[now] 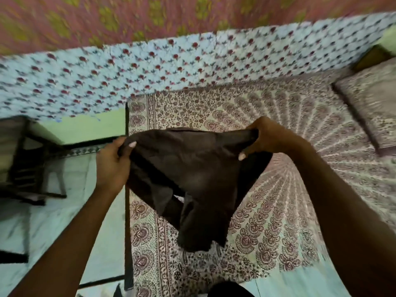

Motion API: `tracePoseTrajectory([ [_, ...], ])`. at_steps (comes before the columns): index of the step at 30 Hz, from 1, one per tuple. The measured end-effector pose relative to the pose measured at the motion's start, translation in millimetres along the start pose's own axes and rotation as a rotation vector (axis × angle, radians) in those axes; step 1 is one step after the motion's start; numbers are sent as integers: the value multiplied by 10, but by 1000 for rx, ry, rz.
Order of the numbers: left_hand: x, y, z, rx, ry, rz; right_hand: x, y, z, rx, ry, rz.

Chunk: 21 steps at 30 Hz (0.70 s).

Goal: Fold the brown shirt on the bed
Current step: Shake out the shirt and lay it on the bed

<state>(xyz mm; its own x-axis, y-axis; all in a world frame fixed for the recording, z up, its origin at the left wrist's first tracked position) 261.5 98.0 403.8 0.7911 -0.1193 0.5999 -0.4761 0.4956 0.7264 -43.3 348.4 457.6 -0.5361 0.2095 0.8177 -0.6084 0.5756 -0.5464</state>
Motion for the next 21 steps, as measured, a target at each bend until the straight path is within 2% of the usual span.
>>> tracePoseTrajectory([
  [3, 322, 210, -116, -136, 4, 116, 272, -74, -457, 11, 272, 58],
  [6, 571, 495, -248, -206, -1, 134, 436, -107, -860, 91, 487, 179],
  [8, 724, 709, -341, -199, 17, 121, 481, -145, -1080, 140, 512, 128],
  [11, 949, 977, -423, -218, 69, 125, 594, -189, -1345, 155, 438, -104],
  [12, 1017, 1047, -443, -233, 88, 137, 678, -159, -1415, 147, 462, -146],
  [16, 1168, 1306, -514, -309, 122, 241, 1062, -39, -1625, 70, 771, -177],
  [19, 1207, 1472, -606, -299, 180, 299, 1151, -95, -1709, 139, 674, -343],
  [21, 1235, 1520, -667, -210, 199, 241, 1280, -81, -1817, 174, 689, -282],
])
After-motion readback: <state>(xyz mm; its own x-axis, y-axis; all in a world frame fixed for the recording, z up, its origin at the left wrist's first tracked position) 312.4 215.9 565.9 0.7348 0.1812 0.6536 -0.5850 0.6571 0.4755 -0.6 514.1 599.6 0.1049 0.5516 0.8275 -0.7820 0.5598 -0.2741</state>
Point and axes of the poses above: each hand's wrist, its own z-axis towards the middle knuckle, its own x-axis out of the back of the hand, y = z × x, the point moved 3 cm from there along z, towards the middle knuckle, and after that the axes turned 12 degrees about y, right-handed, at the moved point
